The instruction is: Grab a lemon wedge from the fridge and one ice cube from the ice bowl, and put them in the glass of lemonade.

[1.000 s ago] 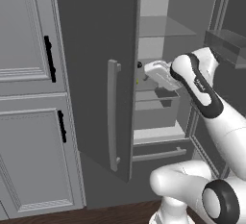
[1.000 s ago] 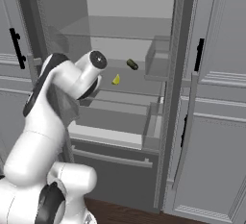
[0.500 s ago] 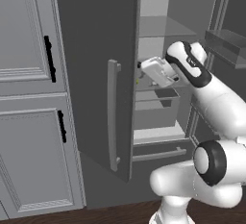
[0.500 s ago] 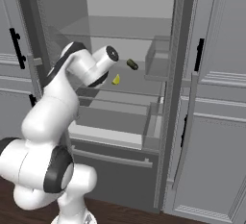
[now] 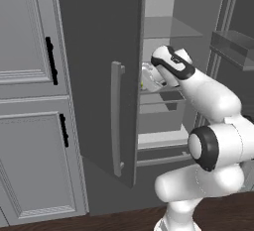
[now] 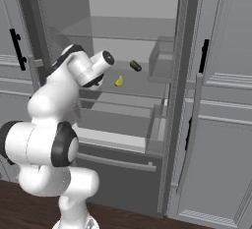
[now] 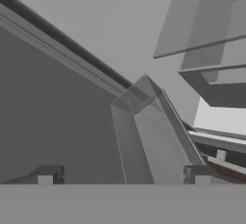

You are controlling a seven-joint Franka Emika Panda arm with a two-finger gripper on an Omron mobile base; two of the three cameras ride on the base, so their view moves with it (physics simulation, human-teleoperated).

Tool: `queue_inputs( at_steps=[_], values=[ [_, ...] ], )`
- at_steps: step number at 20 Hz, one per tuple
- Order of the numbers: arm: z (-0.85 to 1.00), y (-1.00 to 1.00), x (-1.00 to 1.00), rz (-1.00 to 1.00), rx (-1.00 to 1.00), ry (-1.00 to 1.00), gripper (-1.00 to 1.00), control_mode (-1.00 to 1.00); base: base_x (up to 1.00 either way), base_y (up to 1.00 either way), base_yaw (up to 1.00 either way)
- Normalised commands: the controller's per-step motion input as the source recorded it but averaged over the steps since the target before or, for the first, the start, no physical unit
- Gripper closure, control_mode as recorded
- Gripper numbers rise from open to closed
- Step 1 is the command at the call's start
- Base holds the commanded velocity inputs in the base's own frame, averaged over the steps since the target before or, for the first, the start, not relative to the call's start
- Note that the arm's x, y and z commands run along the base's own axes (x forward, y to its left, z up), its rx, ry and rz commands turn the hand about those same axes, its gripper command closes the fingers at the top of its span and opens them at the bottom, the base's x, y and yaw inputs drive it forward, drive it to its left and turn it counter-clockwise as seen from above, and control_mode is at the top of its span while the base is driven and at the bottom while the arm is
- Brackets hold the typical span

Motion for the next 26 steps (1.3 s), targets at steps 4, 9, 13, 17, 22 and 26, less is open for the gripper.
queue_inputs(
  at_steps=[4, 9, 13, 17, 22, 26],
  values=[
    [0.0, 0.88, -0.18, 0.0, 0.04, -0.02, -1.0, -1.0, 0.0, 0.0, 0.0],
    [0.0, 1.0, -0.41, 0.0, 0.02, -0.06, -1.0, -1.0, 0.0, 0.0, 0.0],
    [0.01, 1.0, -0.43, 0.0, 0.0, -0.08, -1.0, -1.0, 0.0, 0.0, 0.0],
    [0.08, 1.0, -0.47, 0.0, 0.0, -0.09, -1.0, -1.0, 0.0, 0.0, 0.0],
    [0.29, 1.0, -0.32, 0.0, -0.01, -0.04, -1.0, -1.0, 0.0, 0.0, 0.0],
    [0.18, 0.36, -0.27, 0.0, -0.02, 0.0, -1.0, -1.0, 0.0, 0.0, 0.0]
  ],
)
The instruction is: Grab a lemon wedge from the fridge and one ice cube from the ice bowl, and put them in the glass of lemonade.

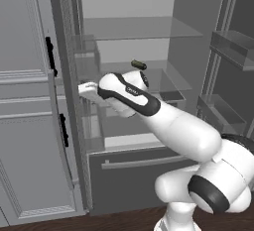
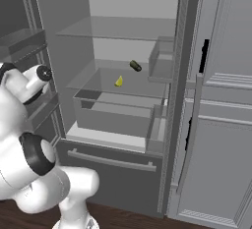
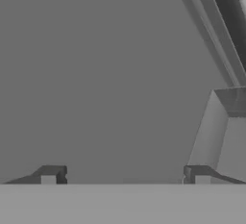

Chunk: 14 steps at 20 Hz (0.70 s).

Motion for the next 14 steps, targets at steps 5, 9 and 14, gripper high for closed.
queue_inputs(
  at_steps=[5, 9, 14],
  values=[
    [0.07, -0.12, -0.34, 0.0, -0.04, 0.0, -1.0, -1.0, 0.0, 0.0, 0.0],
    [0.14, -0.88, -0.68, -0.01, -0.01, 0.02, -1.0, -1.0, 0.0, 0.0, 0.0],
    [0.35, -1.0, -0.37, -0.06, 0.0, 0.08, -1.0, -1.0, 0.0, 0.0, 0.0]
  ],
)
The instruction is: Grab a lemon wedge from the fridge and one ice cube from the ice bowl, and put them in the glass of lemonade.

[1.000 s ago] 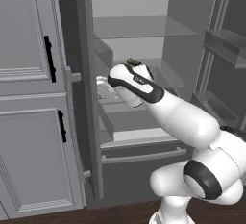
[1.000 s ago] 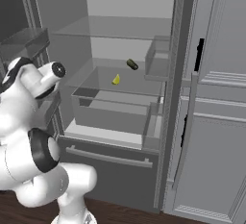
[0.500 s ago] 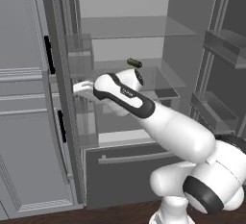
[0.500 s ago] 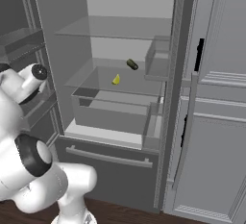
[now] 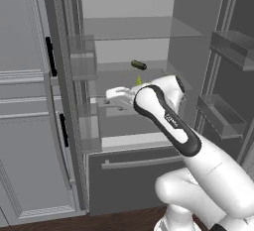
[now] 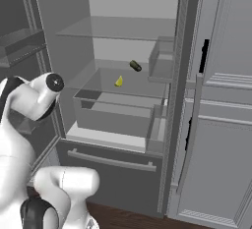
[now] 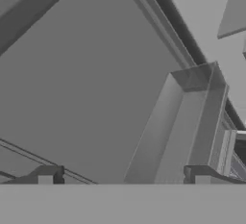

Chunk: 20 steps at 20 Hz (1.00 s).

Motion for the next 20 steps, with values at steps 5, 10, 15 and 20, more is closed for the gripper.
queue_inputs(
  at_steps=[5, 10, 15, 20],
  values=[
    [0.65, -1.0, -0.22, -0.11, -0.07, 0.17, -1.0, -1.0, 0.0, 0.0, 0.0],
    [0.45, -0.99, -0.13, -0.22, -0.31, 0.25, -1.0, -1.0, 0.0, 0.0, 0.0],
    [0.07, -0.84, -0.46, -0.32, -0.39, 0.12, -1.0, -1.0, 0.0, 0.0, 0.0],
    [-0.15, -0.44, -0.99, -0.38, -0.34, -0.04, -1.0, -1.0, 0.0, 0.0, 0.0]
  ],
)
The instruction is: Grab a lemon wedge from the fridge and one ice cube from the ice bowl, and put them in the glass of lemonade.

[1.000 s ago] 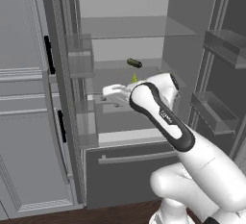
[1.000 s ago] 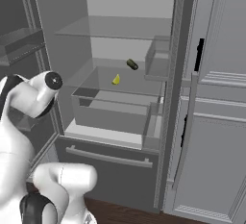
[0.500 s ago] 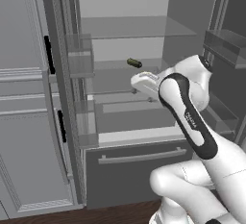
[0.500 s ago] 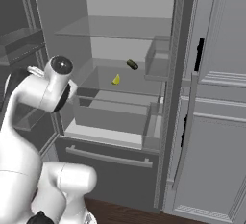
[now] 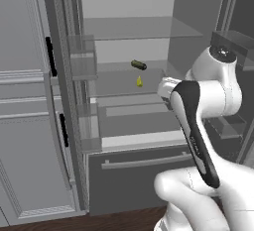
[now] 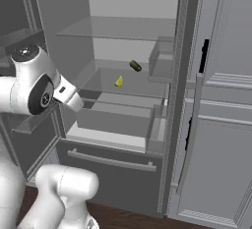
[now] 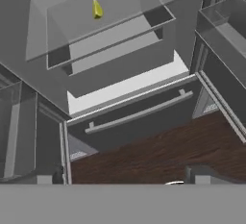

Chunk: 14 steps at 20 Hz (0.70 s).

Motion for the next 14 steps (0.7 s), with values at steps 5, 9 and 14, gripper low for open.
queue_inputs(
  at_steps=[5, 9, 14],
  values=[
    [0.02, 0.0, -0.98, -0.05, -0.24, -0.02, -1.0, -1.0, 0.0, 0.0, 0.0],
    [0.73, -0.03, -0.65, 0.11, -0.05, 0.06, -1.0, -1.0, 0.0, 0.0, 0.0],
    [0.18, -0.02, -0.56, 0.12, 0.0, 0.0, -1.0, -1.0, 0.0, 0.0, 0.0]
  ],
)
